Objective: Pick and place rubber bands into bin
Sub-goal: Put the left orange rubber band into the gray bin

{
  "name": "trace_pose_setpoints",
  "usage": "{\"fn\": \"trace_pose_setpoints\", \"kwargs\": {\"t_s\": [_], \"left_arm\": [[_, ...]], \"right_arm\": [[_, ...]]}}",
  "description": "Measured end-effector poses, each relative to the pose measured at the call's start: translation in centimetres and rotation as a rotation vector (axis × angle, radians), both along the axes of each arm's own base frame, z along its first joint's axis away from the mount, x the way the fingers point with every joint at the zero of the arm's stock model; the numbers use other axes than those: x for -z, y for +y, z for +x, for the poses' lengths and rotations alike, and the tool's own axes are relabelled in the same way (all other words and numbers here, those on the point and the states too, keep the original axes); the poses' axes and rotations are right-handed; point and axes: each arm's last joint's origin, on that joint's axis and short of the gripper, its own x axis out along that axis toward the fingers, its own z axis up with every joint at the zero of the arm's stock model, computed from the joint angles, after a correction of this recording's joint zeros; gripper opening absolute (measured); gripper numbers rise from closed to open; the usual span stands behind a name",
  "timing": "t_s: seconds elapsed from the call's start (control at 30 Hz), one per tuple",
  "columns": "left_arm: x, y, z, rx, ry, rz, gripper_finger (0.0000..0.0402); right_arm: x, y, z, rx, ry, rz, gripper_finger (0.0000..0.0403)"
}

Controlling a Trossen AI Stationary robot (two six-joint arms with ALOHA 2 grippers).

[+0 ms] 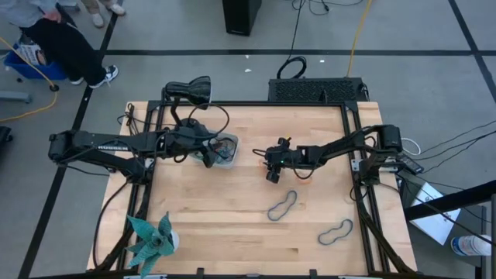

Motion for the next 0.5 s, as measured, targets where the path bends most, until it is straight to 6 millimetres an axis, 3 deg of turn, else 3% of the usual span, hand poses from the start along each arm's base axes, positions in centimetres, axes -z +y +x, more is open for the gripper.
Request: {"fn": "trace_pose_setpoints", "kwargs": {"t_s": [0.37,0.5], "left_arm": [[0.0,0.0,0.0,-0.001,0.001,0.000,0.0191],[0.0,0.0,0.0,-0.001,0.001,0.000,0.0191]], "right_arm": [[1.7,0.2,0.3,0.010,0.019,0.122,0.0142],[1.9,0.2,0.2,0.013,0.033,0.127,0.0121]]}}
